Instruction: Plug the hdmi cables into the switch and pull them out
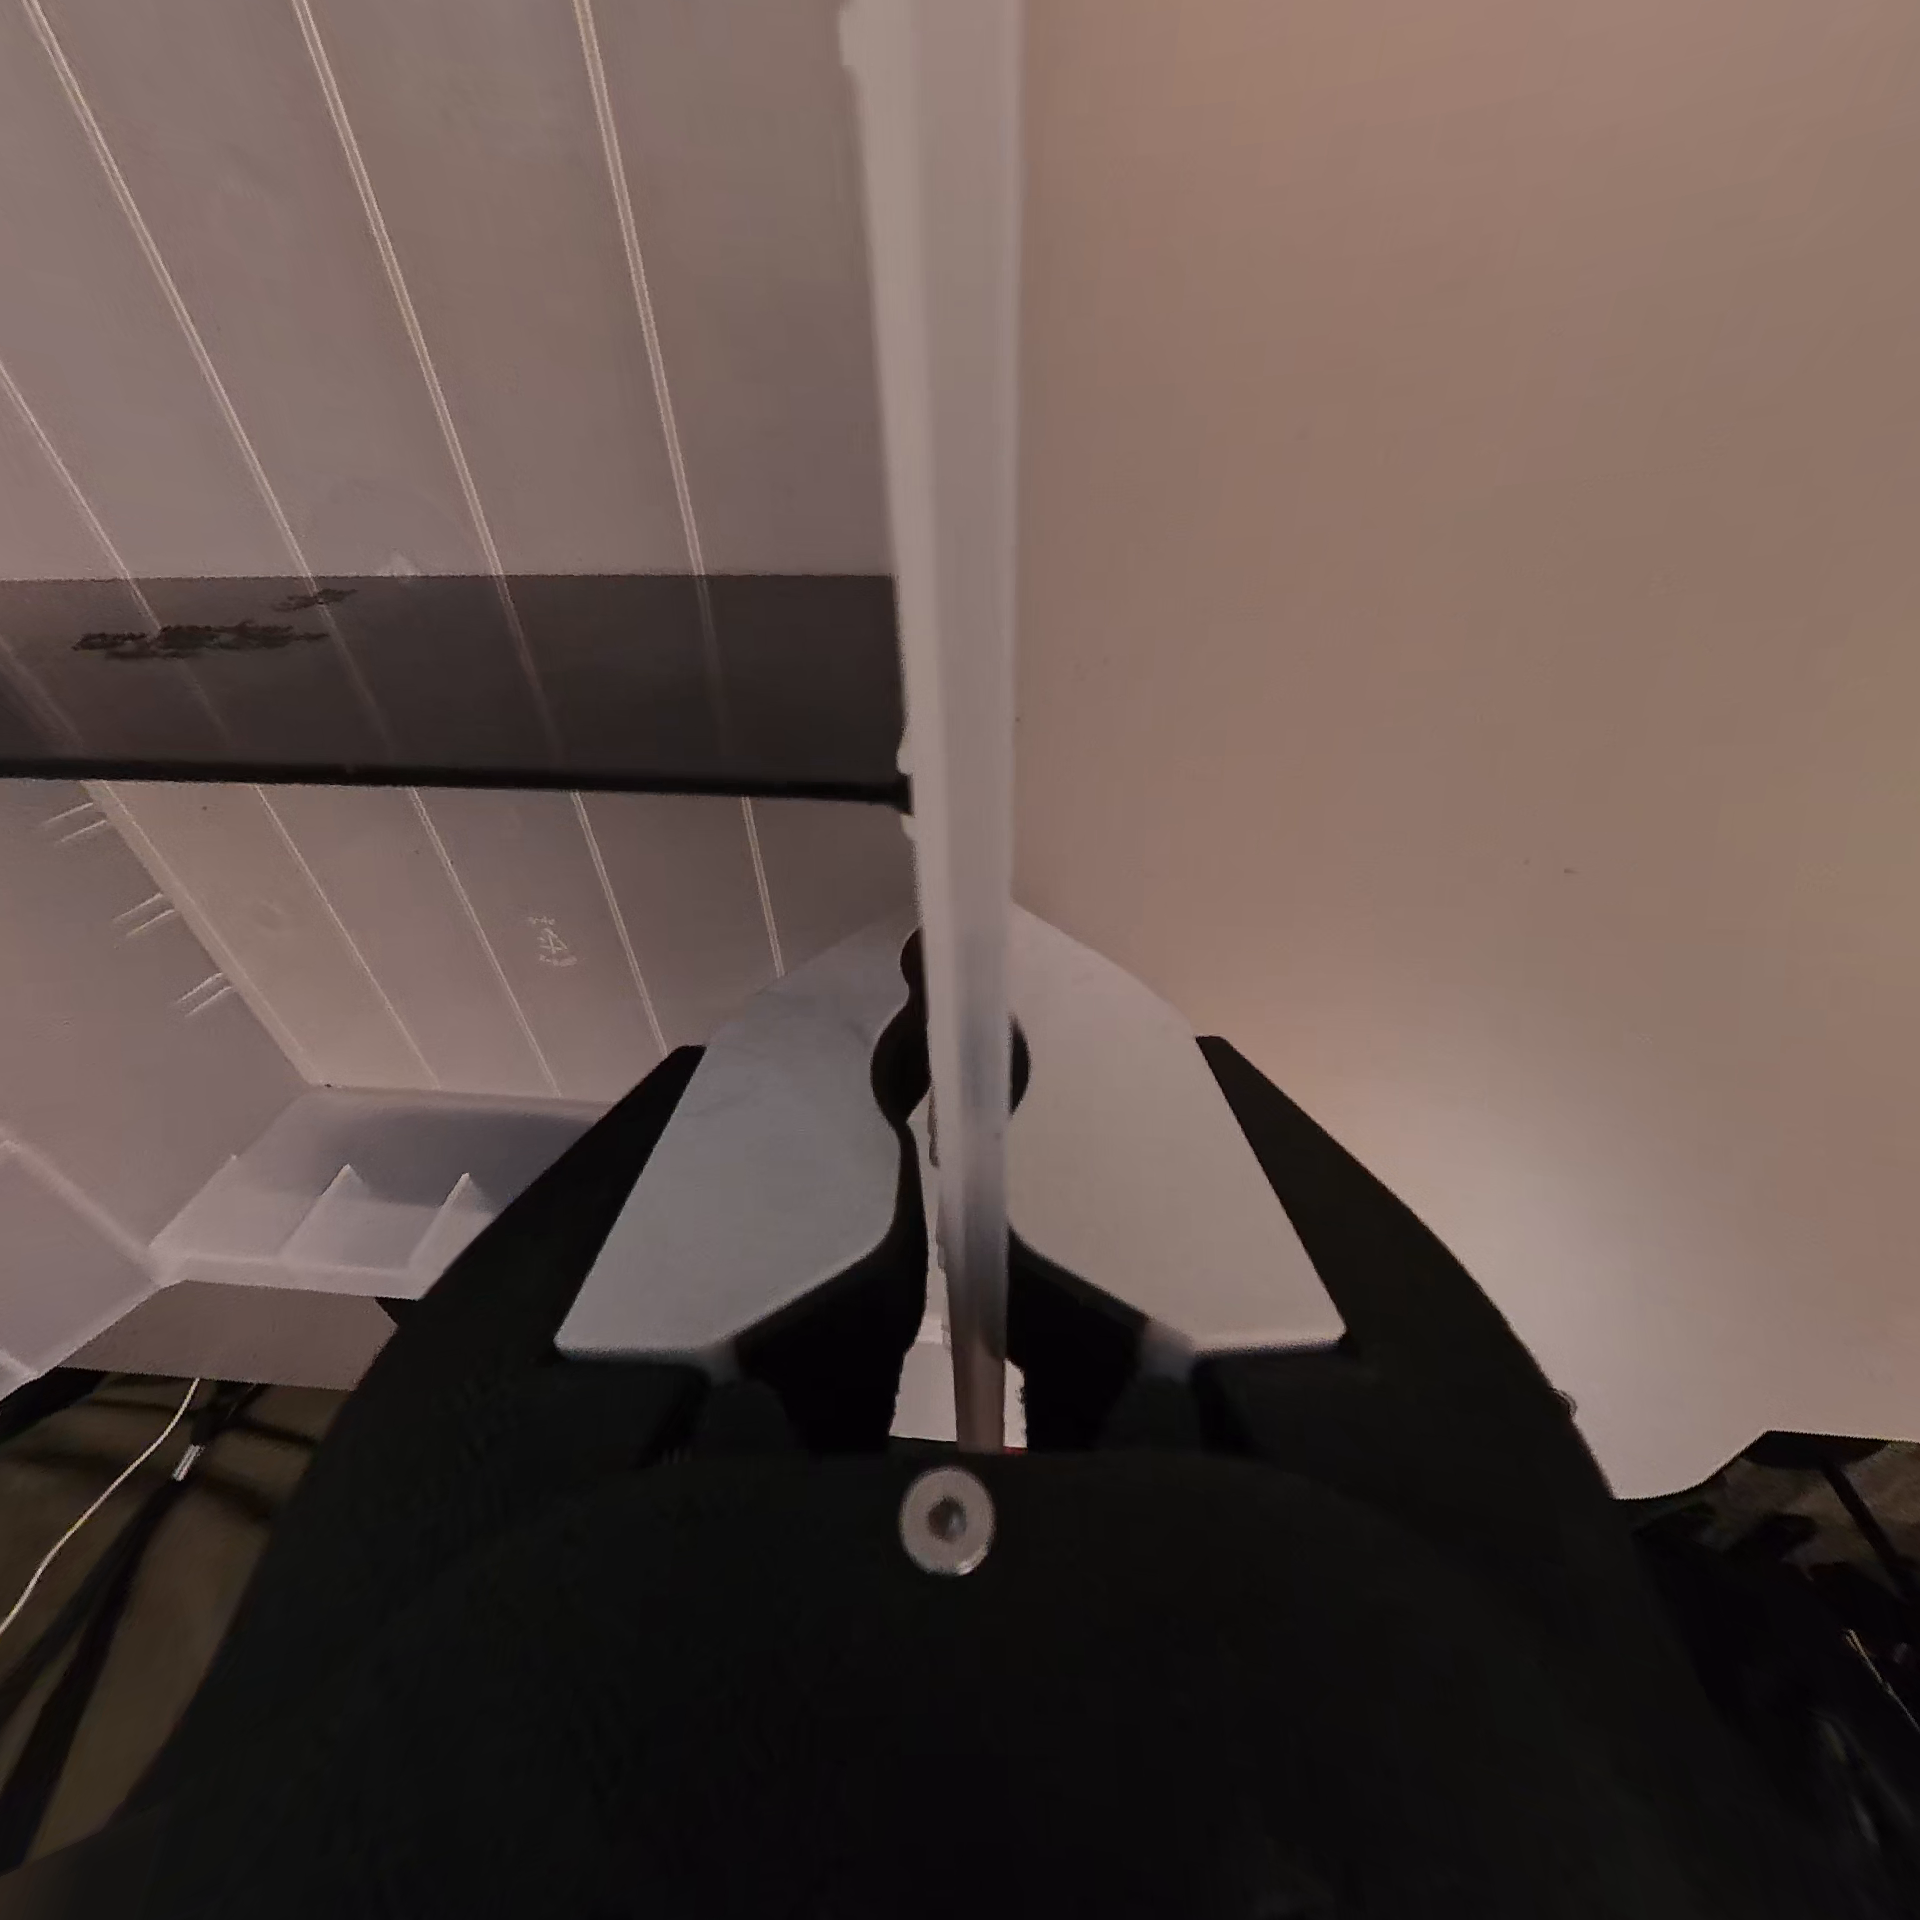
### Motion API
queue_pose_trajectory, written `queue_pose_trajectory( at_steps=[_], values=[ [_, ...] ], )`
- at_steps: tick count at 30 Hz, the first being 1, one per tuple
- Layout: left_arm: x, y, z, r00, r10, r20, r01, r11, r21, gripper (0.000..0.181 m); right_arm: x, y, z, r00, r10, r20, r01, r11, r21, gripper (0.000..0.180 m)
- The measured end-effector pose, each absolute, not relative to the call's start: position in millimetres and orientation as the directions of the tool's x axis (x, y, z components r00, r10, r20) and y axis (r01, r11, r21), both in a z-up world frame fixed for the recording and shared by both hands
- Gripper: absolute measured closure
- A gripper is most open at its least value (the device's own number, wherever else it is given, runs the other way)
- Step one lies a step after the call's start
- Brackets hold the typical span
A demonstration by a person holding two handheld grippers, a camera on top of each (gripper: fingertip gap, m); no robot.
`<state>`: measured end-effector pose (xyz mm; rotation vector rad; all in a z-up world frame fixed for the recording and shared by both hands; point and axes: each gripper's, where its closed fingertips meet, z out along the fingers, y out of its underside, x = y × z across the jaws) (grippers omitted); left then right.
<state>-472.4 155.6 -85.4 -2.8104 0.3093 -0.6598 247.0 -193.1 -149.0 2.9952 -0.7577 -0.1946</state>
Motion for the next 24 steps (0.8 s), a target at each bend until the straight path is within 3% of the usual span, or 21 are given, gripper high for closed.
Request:
queue_pose_trajectory(
  at_steps=[19,24],
  values=[
    [-469,168,-85,0.865,-0.23,0.446,-0.097,-0.948,-0.302,0.168,253,-190,-149,0.887,-0.45,-0.103,-0.44,-0.892,0.107,0.175],
    [-483,174,-68,0.92,-0.167,0.354,-0.033,-0.934,-0.355,0.151,265,-184,-145,0.884,-0.467,-0.022,-0.467,-0.884,0.001,0.152]
  ],
)
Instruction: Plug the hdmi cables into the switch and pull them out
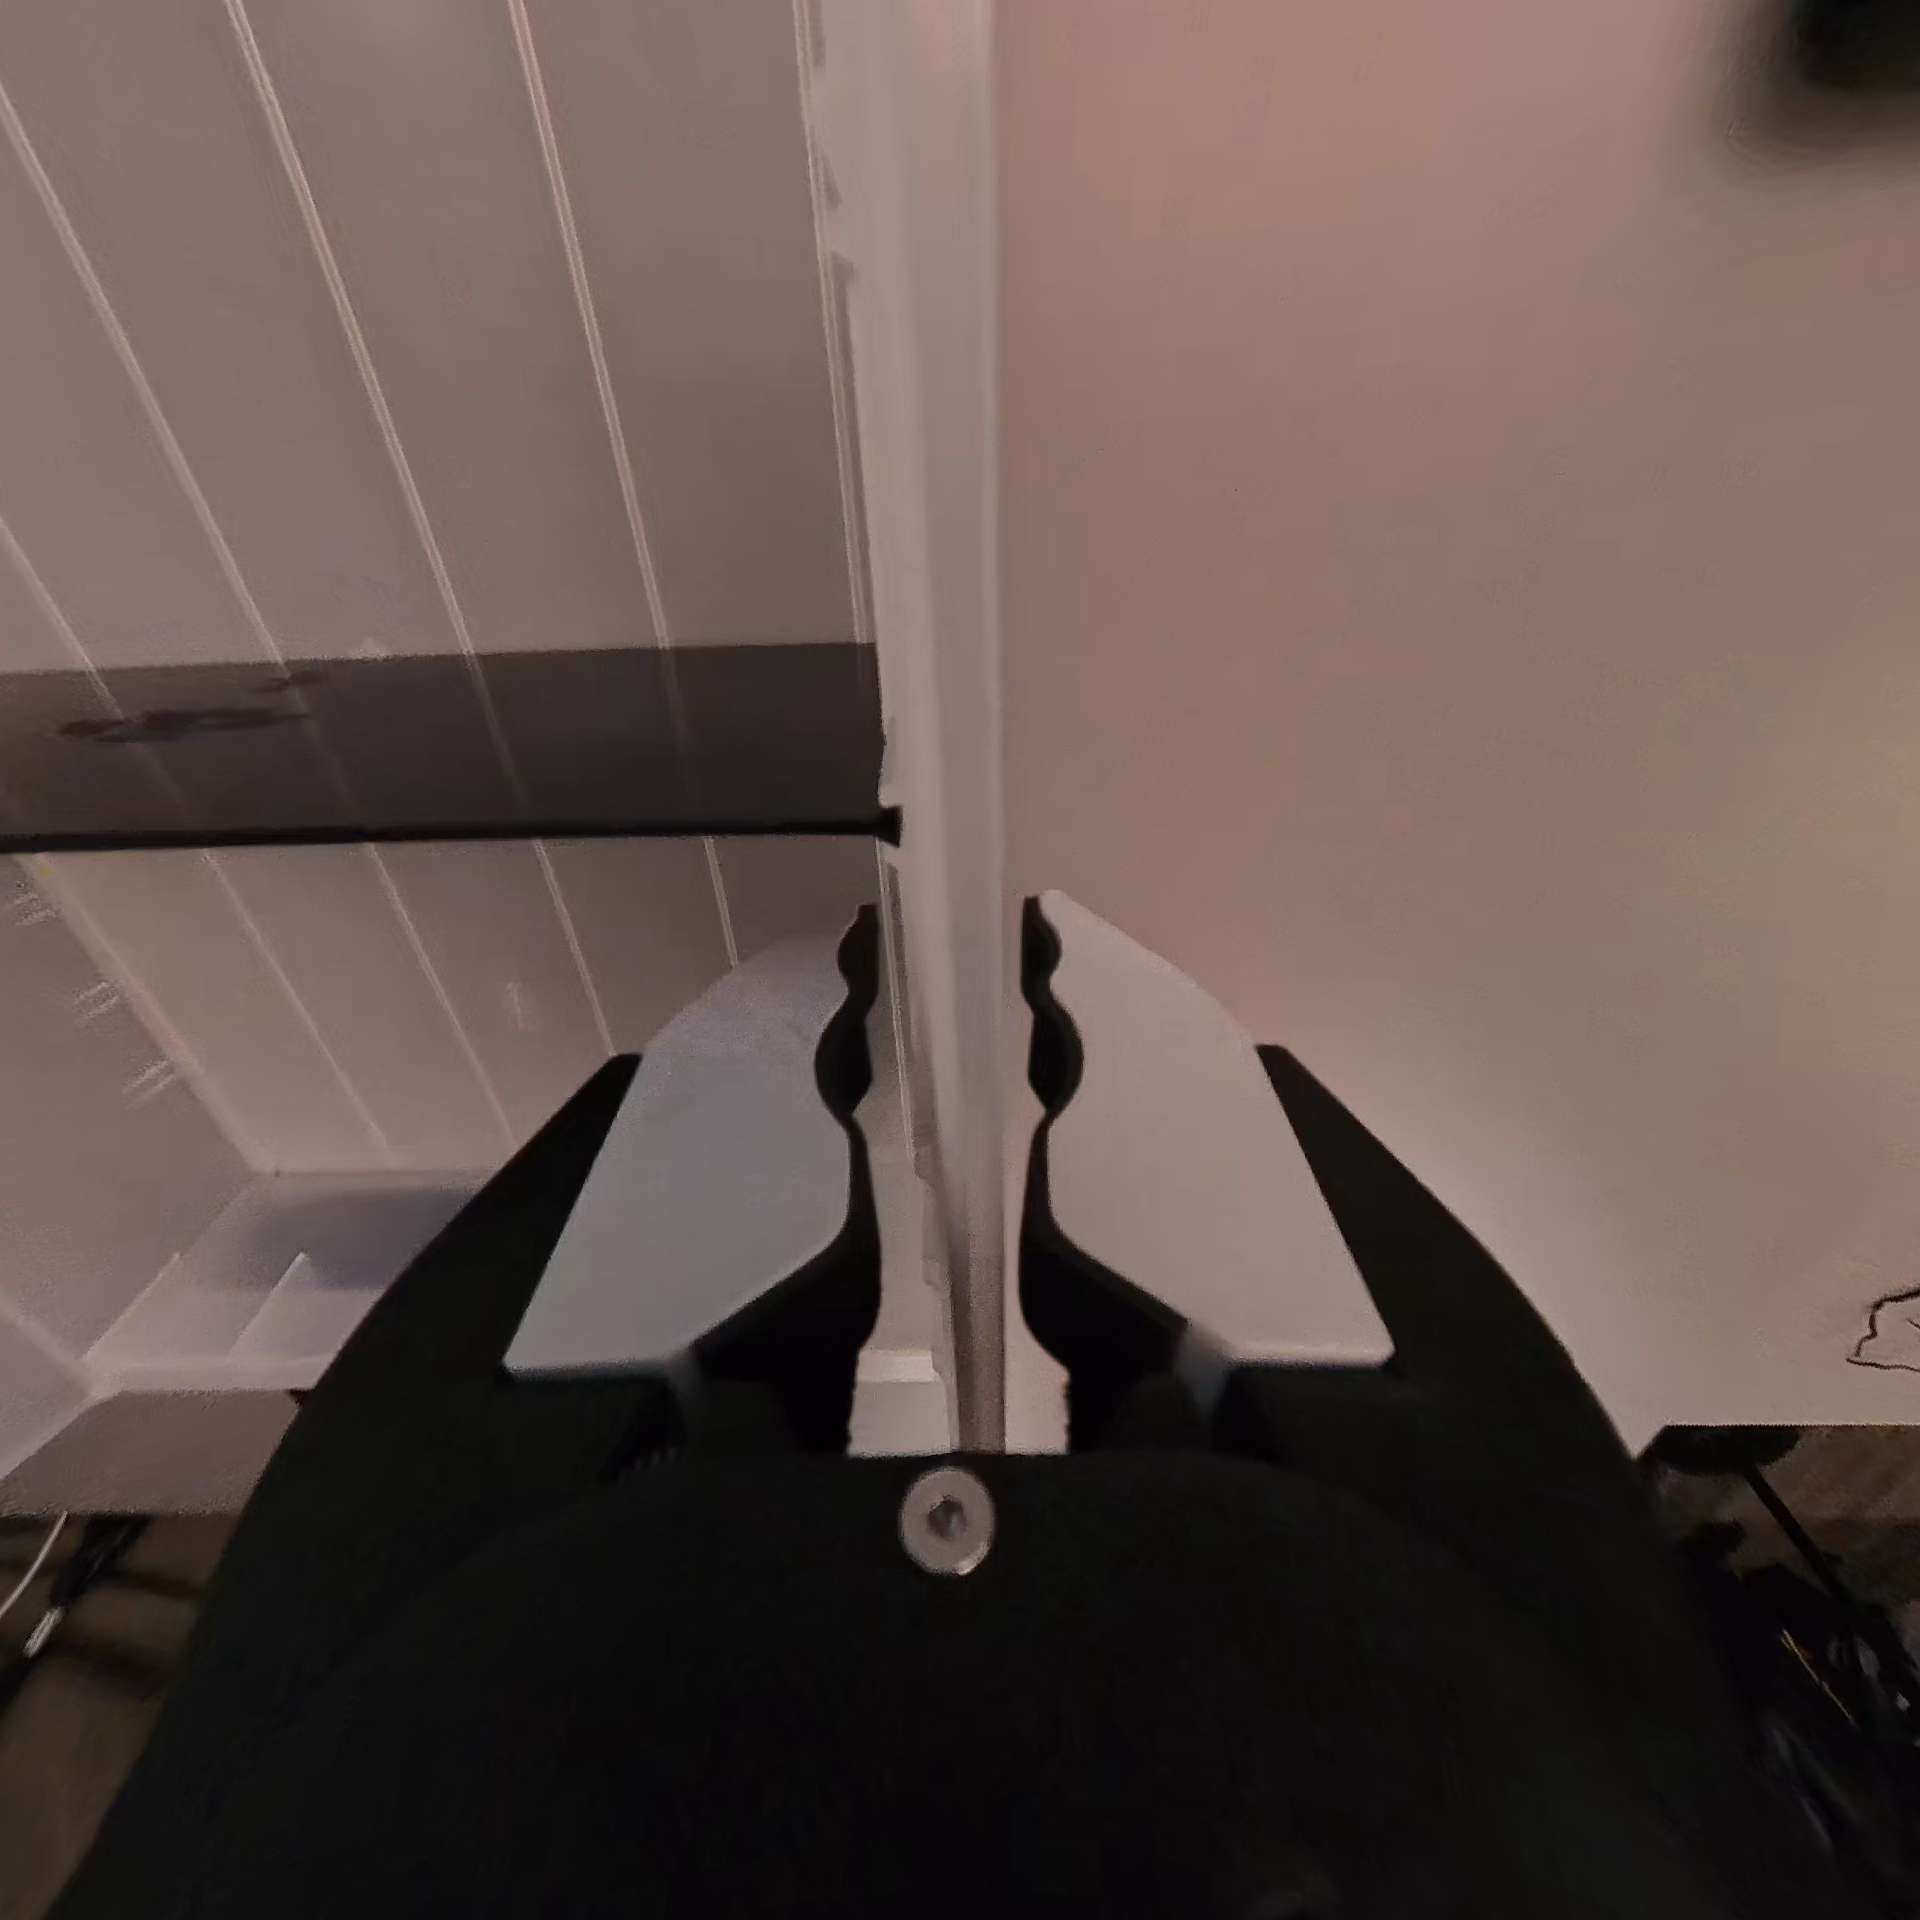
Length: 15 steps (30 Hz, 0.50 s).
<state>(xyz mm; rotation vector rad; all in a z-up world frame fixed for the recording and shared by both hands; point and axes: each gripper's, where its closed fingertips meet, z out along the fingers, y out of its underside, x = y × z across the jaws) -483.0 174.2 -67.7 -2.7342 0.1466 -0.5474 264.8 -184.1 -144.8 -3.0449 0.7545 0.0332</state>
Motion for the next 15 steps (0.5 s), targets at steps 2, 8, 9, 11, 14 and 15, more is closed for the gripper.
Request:
queue_pose_trajectory(
  at_steps=[2,8,9,11,14,15],
  values=[
    [-485,183,-41,0.928,-0.191,0.32,-0.018,-0.88,-0.474,0.153,271,-182,-136,0.874,-0.487,0.013,-0.485,-0.873,-0.054,0.147],
    [-453,211,54,0.88,-0.474,-0.017,-0.221,-0.379,-0.898,0.131,273,-165,-60,0.849,-0.521,0.087,-0.46,-0.811,-0.362,0.146],
    [-445,213,60,0.868,-0.484,-0.11,-0.269,-0.273,-0.924,0.125,268,-155,-37,0.856,-0.51,0.082,-0.421,-0.782,-0.46,0.146],
    [-432,220,60,0.843,-0.452,-0.292,-0.373,-0.101,-0.922,0.116,251,-127,17,0.888,-0.454,0.068,-0.294,-0.676,-0.676,0.148],
    [-407,230,29,0.762,-0.509,-0.4,-0.532,-0.141,-0.835,0.106,213,-92,132,0.901,-0.402,0.16,0.053,-0.263,-0.963,0.148],
    [-400,232,18,0.734,-0.529,-0.426,-0.581,-0.165,-0.797,0.104,194,-91,162,0.893,-0.401,0.202,0.165,-0.124,-0.978,0.149]
  ],
)
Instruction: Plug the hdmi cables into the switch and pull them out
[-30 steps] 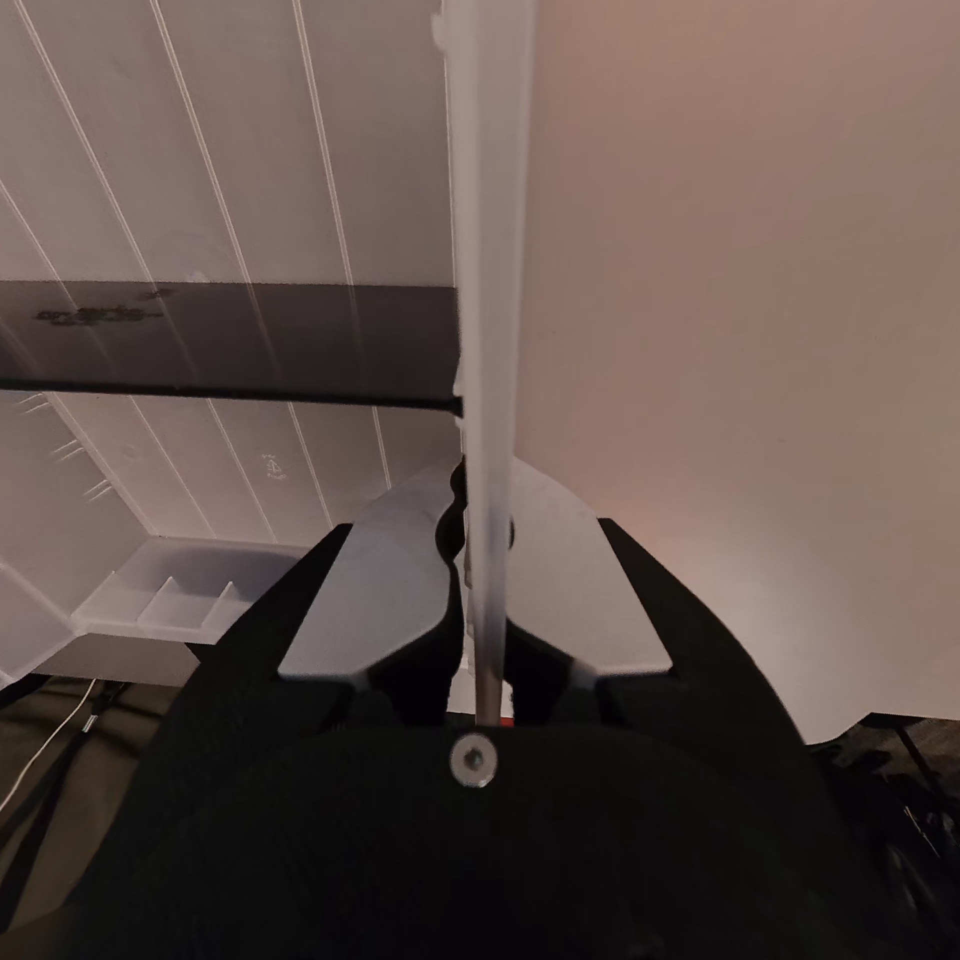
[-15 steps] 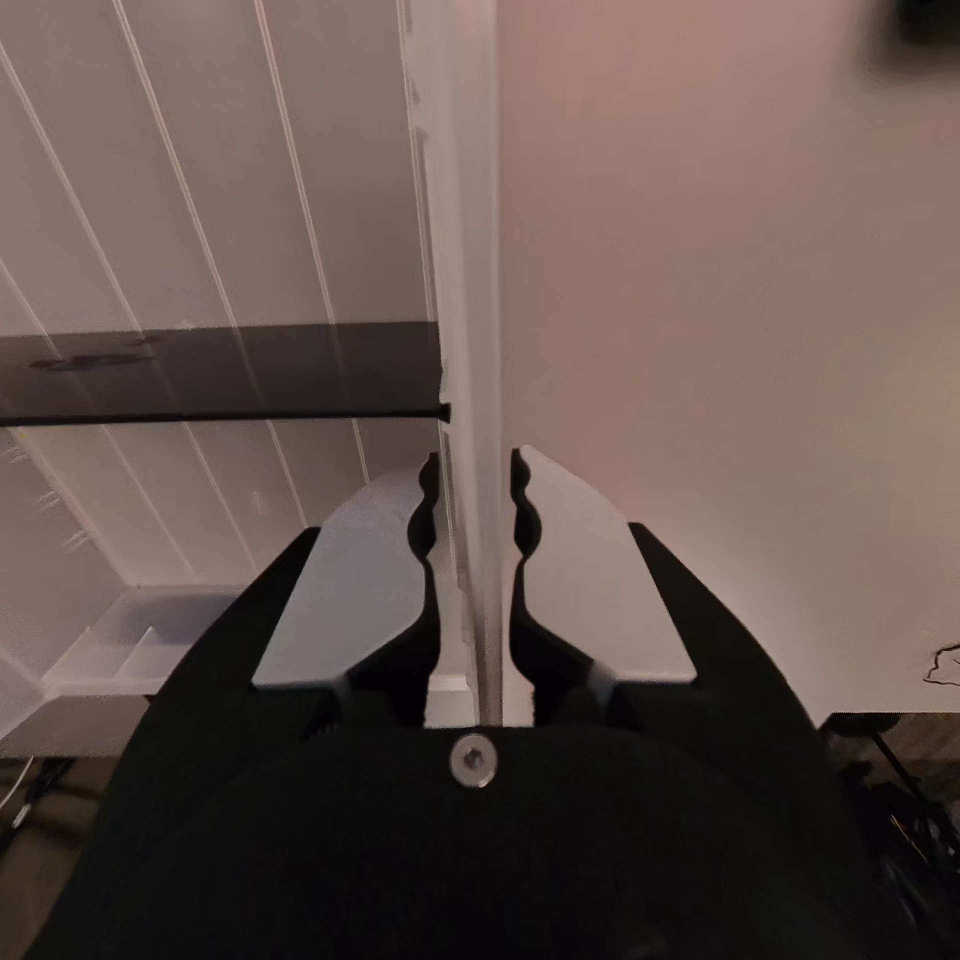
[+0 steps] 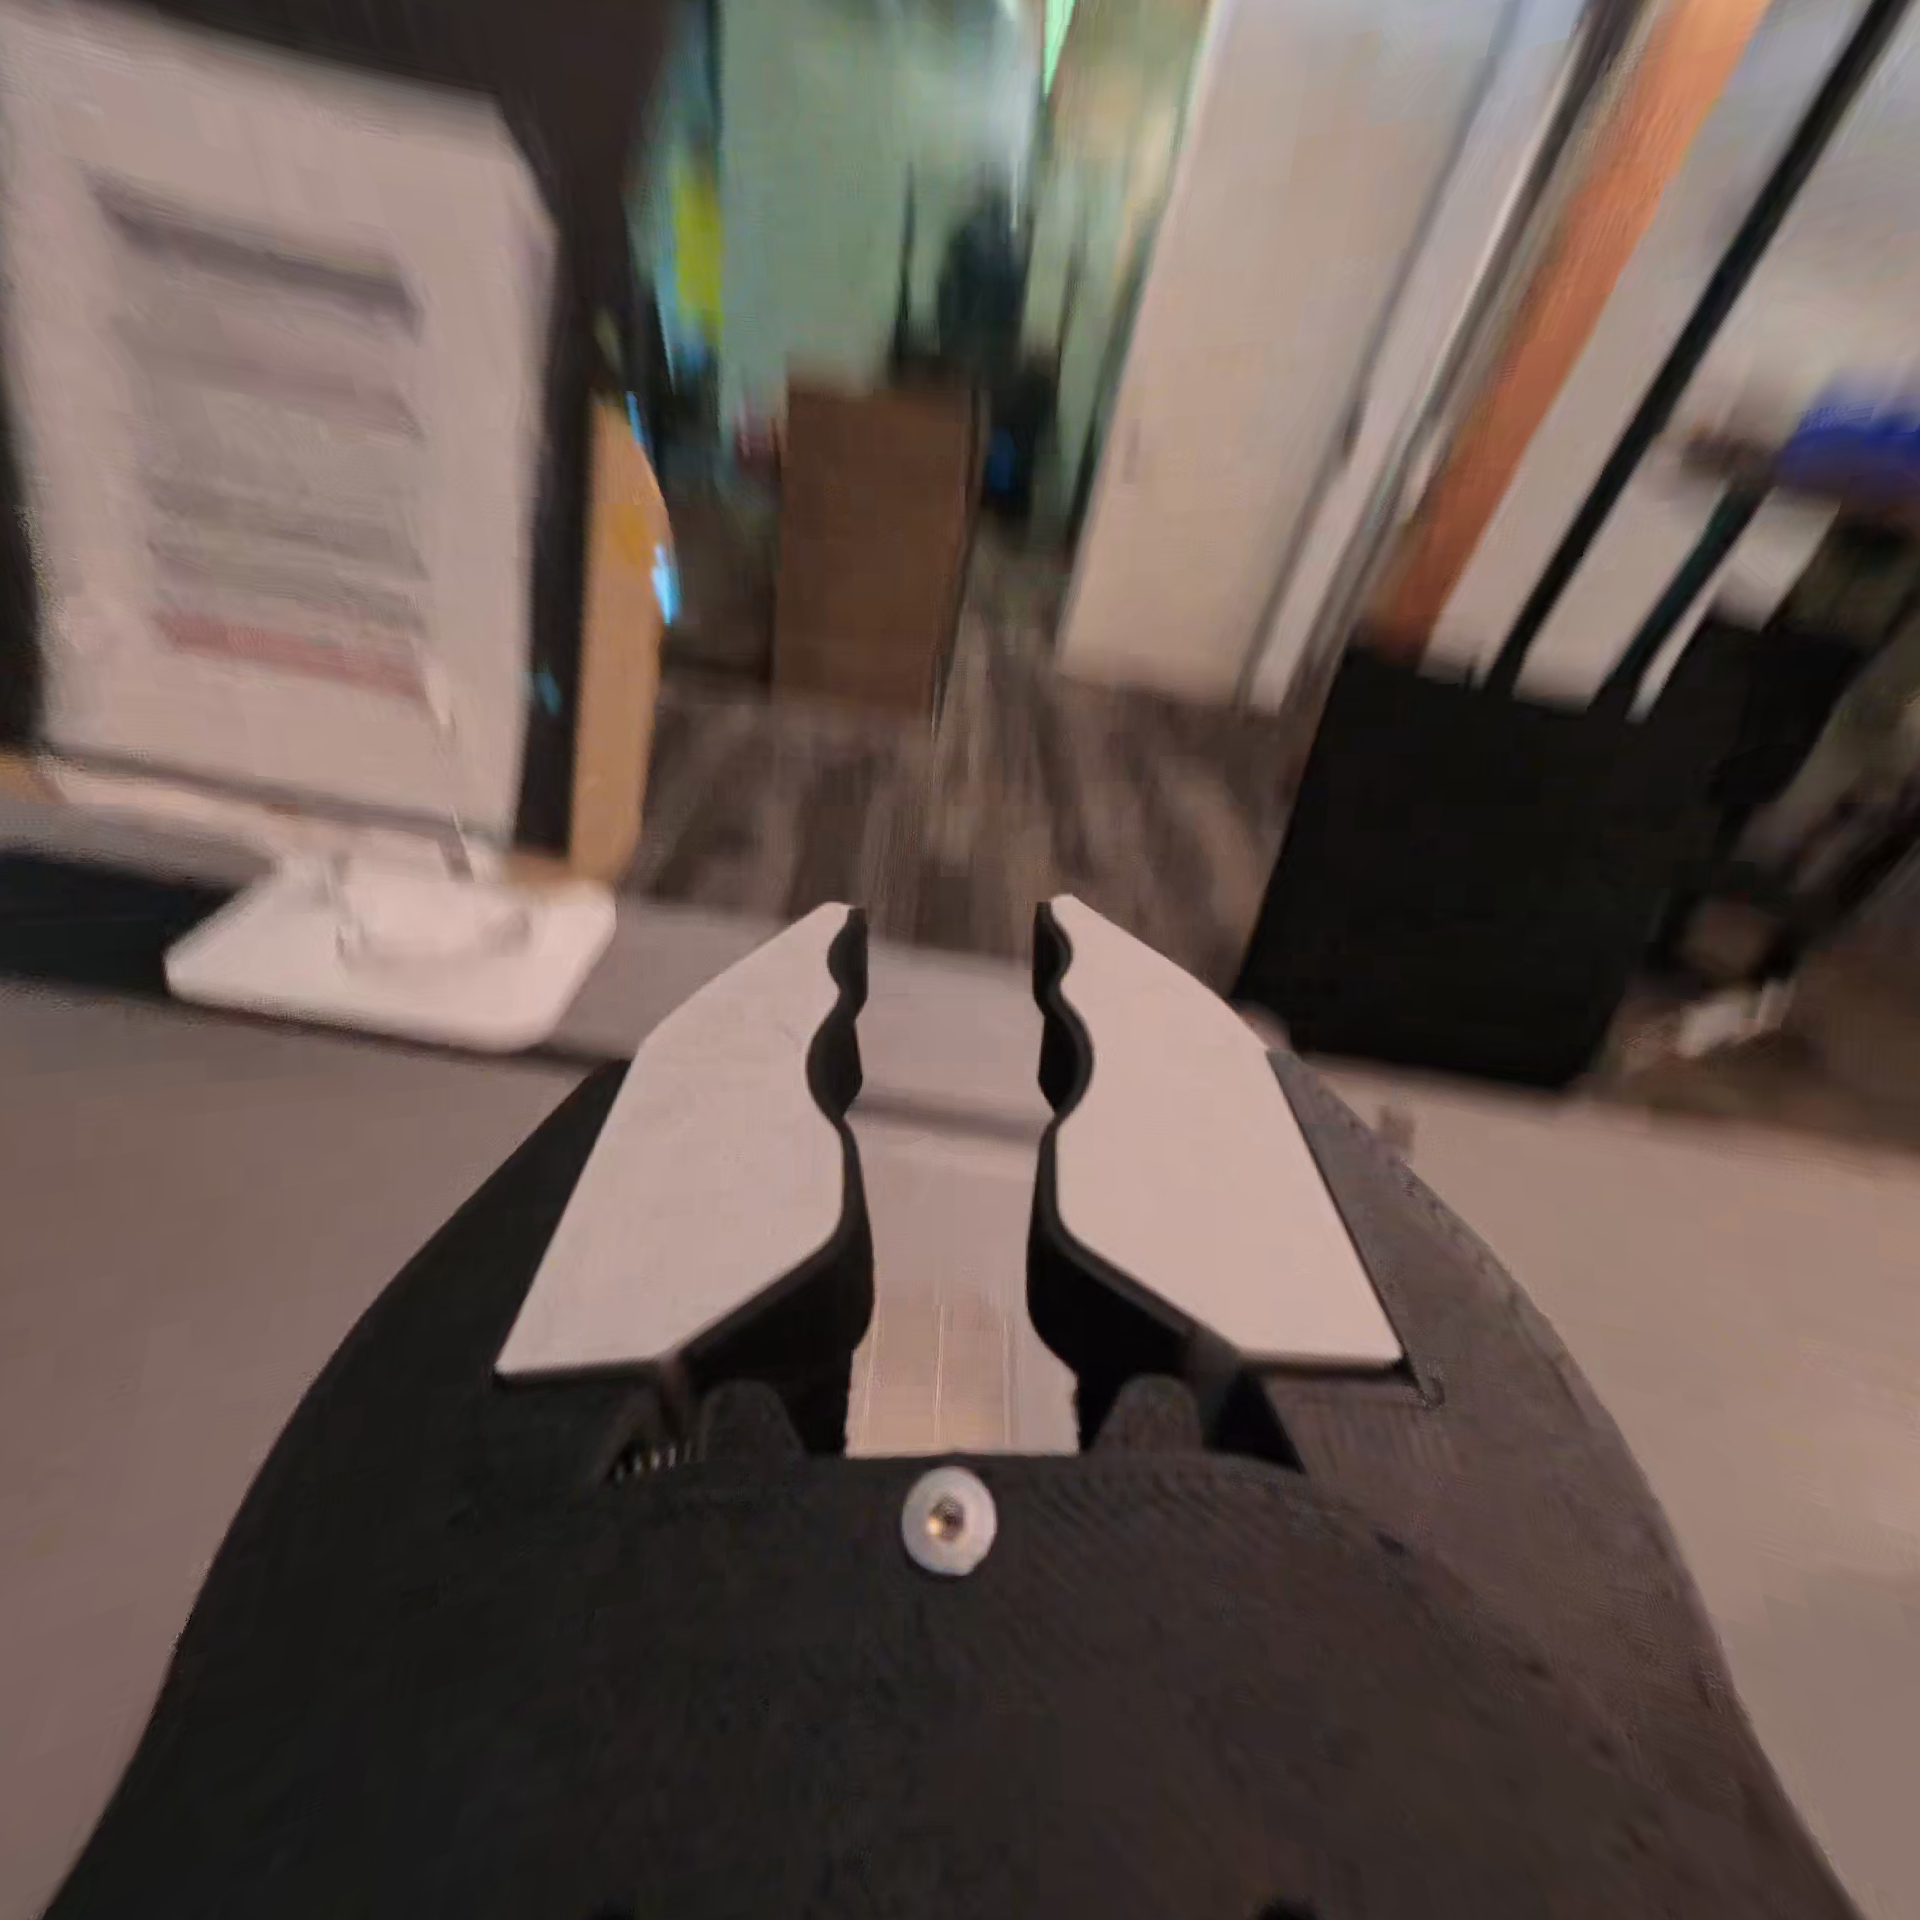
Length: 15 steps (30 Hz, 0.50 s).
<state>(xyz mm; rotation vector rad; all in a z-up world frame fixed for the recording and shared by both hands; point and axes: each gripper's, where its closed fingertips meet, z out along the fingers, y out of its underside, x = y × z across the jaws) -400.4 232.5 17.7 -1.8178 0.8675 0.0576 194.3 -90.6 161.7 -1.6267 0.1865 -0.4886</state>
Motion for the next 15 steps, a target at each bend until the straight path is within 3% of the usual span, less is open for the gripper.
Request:
queue_pose_trajectory(
  at_steps=[3,6,10,15],
  values=[
    [-390,240,-5,0.659,-0.54,-0.523,-0.698,-0.181,-0.693,0.111,133,-102,232,0.813,-0.455,0.363,0.503,0.235,-0.832,0.149],
    [-388,247,-23,0.634,-0.543,-0.551,-0.741,-0.221,-0.634,0.116,86,-99,254,0.792,-0.436,0.428,0.583,0.329,-0.743,0.159],
    [-397,255,-38,0.611,-0.53,-0.588,-0.777,-0.259,-0.573,0.118,53,-68,227,0.837,-0.283,0.469,0.543,0.32,-0.776,0.159],
    [-396,262,-52,0.551,-0.542,-0.635,-0.826,-0.247,-0.506,0.124,57,-29,177,0.773,-0.199,0.603,0.628,0.102,-0.771,0.155]
  ],
)
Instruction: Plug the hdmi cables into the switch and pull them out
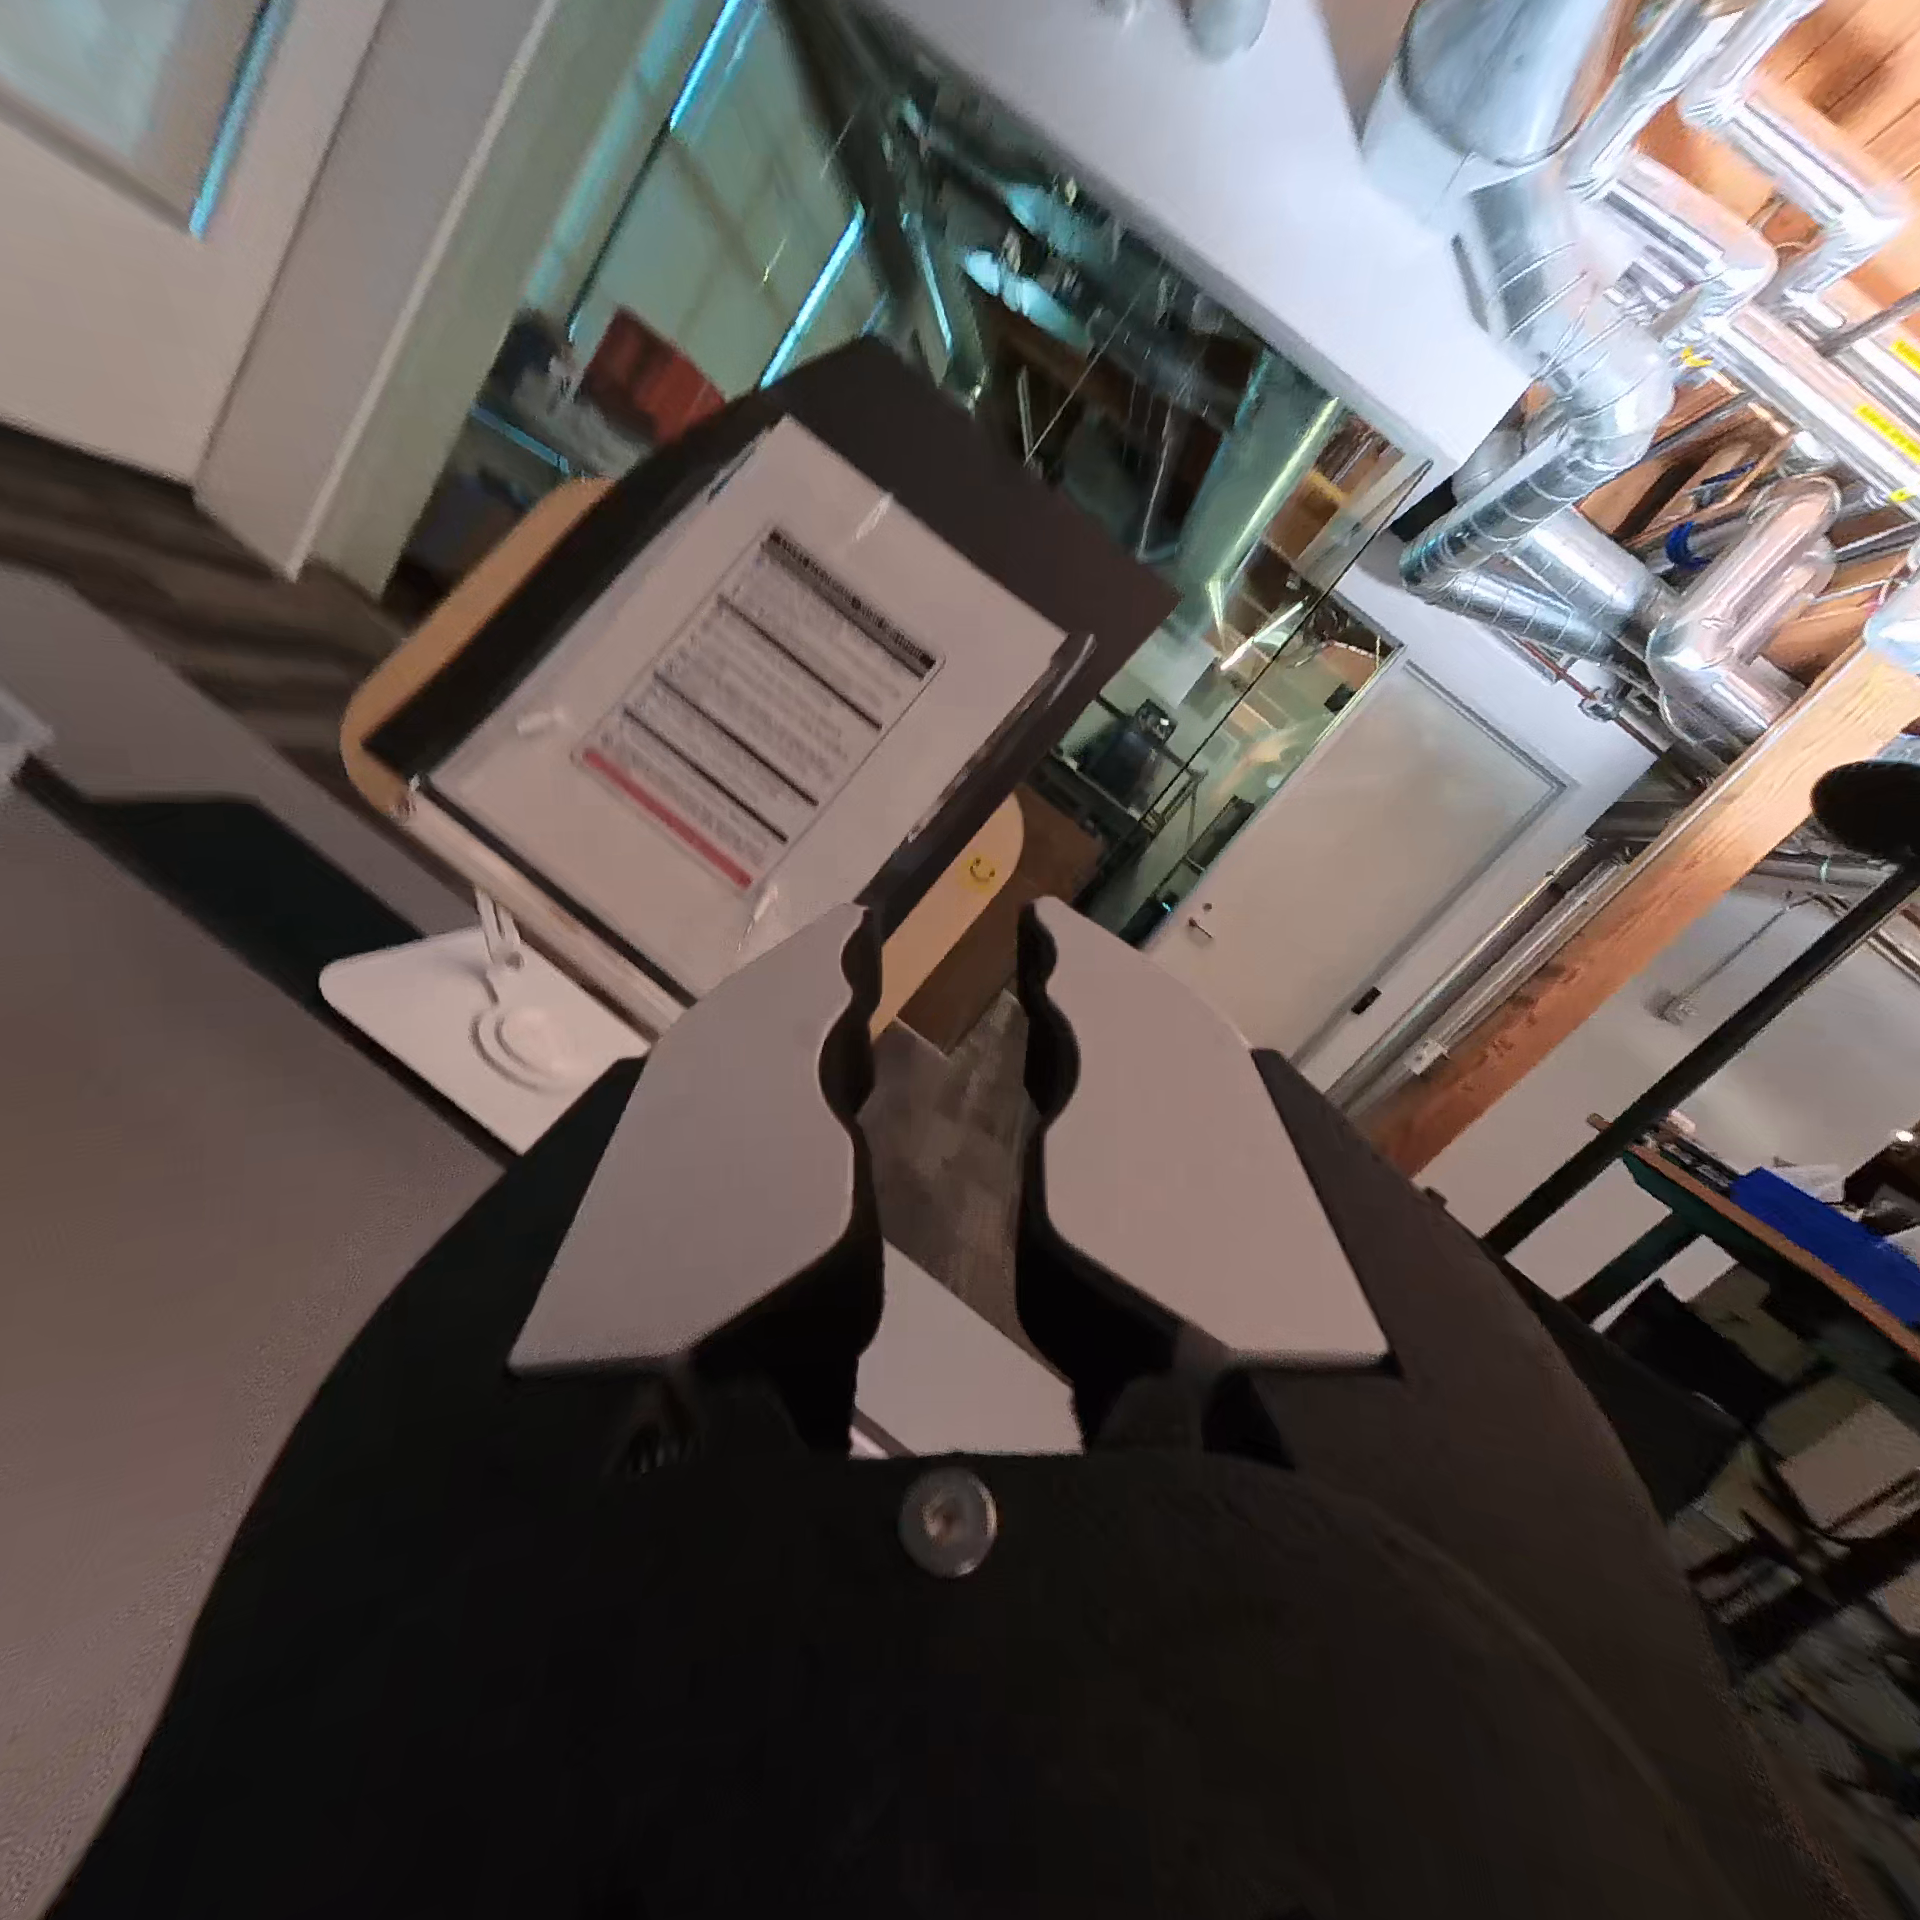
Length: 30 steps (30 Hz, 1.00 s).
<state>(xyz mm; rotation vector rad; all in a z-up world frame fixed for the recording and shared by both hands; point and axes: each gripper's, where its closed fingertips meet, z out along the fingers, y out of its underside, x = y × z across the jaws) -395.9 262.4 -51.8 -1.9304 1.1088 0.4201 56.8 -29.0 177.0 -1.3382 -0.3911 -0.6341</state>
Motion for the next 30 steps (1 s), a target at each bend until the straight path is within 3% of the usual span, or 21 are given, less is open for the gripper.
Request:
queue_pose_trajectory(
  at_steps=[3,14,20,30],
  values=[
    [-391,267,-63,0.569,-0.558,-0.604,-0.813,-0.271,-0.515,0.14,57,-22,162,0.752,-0.169,0.638,0.652,0.042,-0.757,0.154],
    [-388,261,-59,0.463,-0.566,-0.682,-0.879,-0.191,-0.437,0.152,45,-22,158,0.795,-0.096,0.599,0.606,0.086,-0.791,0.154],
    [-379,245,1,0.47,-0.47,-0.747,-0.873,-0.122,-0.472,0.157,45,-18,154,0.79,-0.092,0.606,0.612,0.069,-0.788,0.154],
    [-327,172,109,0.5,-0.379,-0.779,-0.75,0.26,-0.608,0.157,25,-18,151,0.764,-0.058,0.642,0.645,0.078,-0.76,0.154]
  ],
)
